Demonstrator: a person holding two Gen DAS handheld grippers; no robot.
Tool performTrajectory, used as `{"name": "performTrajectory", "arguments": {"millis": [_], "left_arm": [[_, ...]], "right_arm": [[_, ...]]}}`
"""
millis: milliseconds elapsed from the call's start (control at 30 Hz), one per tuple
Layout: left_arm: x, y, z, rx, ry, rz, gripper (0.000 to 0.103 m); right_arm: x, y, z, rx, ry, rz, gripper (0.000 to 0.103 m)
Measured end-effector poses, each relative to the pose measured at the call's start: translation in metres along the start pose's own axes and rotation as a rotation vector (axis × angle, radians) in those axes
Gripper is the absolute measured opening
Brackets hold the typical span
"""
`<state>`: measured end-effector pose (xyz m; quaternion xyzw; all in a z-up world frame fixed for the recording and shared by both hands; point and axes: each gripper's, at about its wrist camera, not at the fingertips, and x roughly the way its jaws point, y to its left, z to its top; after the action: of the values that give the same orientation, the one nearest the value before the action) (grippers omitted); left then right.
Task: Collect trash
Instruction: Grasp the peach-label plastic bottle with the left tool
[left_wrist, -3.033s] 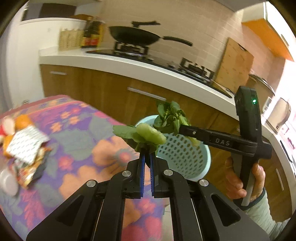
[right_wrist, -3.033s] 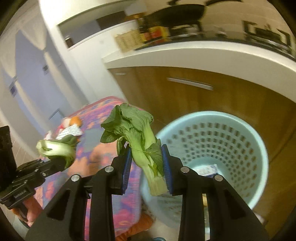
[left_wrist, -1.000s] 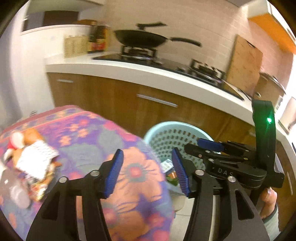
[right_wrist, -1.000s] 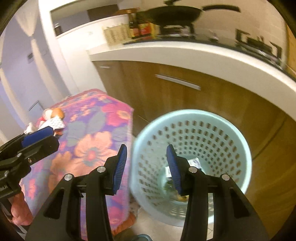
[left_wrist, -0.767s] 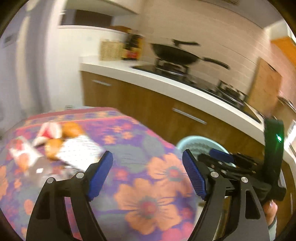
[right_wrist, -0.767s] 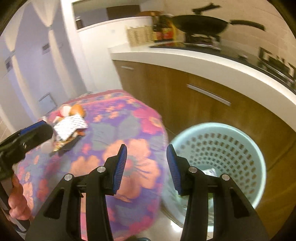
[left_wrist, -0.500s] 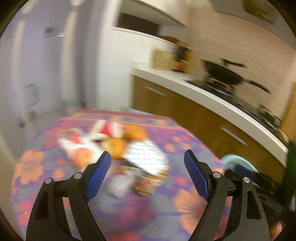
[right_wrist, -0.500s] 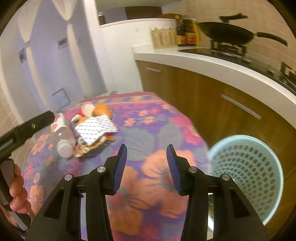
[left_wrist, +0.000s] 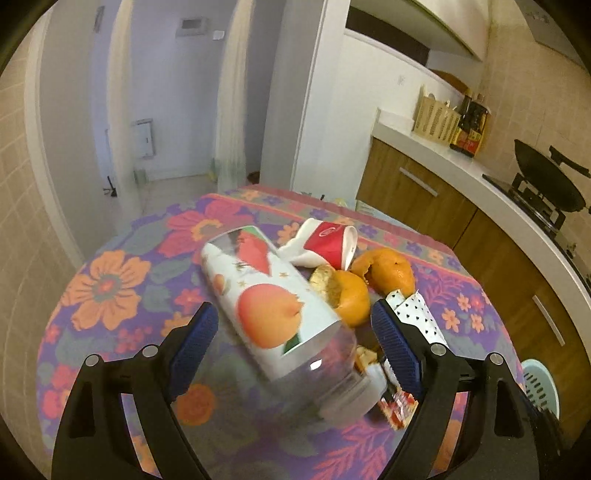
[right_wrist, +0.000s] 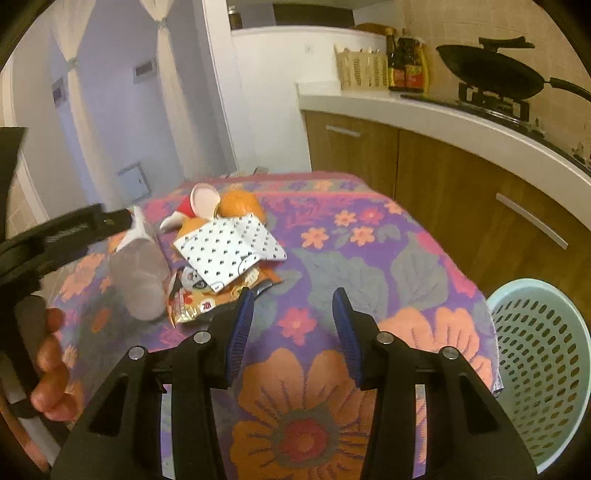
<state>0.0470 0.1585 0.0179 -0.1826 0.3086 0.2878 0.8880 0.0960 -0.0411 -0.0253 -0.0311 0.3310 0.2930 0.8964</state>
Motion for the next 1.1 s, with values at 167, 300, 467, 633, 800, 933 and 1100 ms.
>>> {"name": "performTrajectory", "arguments": {"millis": [167,300,467,633,800,933,1100], "left_arm": [[0.03,-0.007,-0.001,-0.032,0.056,0.082,0.083],[0.044,-0.008,-0.001,-0.042,0.066,0.158,0.083],[0.058,-0.01,0.001,-0.042,0.085,0.225,0.083],[0.064,-0.005,-0.001,-0.04,0.096,0.217,0.084],[0.055,0.005,-0.004,-0.023,0.111,0.143,0.07],[0.041,0.021,-0.009,-0.003,0.128,0.04,0.062],[0.027,0.04,-0.018,0.018,0.139,-0.069,0.062]], "right_arm": [[0.001,-0.012,0.0,0.055,0.007,0.014,0.041],[0.003,-0.014,0.001,0.056,0.017,0.031,0.041],[0.005,-0.009,0.001,0.031,0.026,0.027,0.041],[0.007,-0.008,0.001,0.027,0.035,0.03,0.041],[0.007,-0.001,0.001,-0.009,0.038,0.024,0.041],[0.011,0.009,0.004,-0.052,0.058,0.027,0.041],[0.02,0.023,0.018,-0.073,0.075,0.079,0.041]]}}
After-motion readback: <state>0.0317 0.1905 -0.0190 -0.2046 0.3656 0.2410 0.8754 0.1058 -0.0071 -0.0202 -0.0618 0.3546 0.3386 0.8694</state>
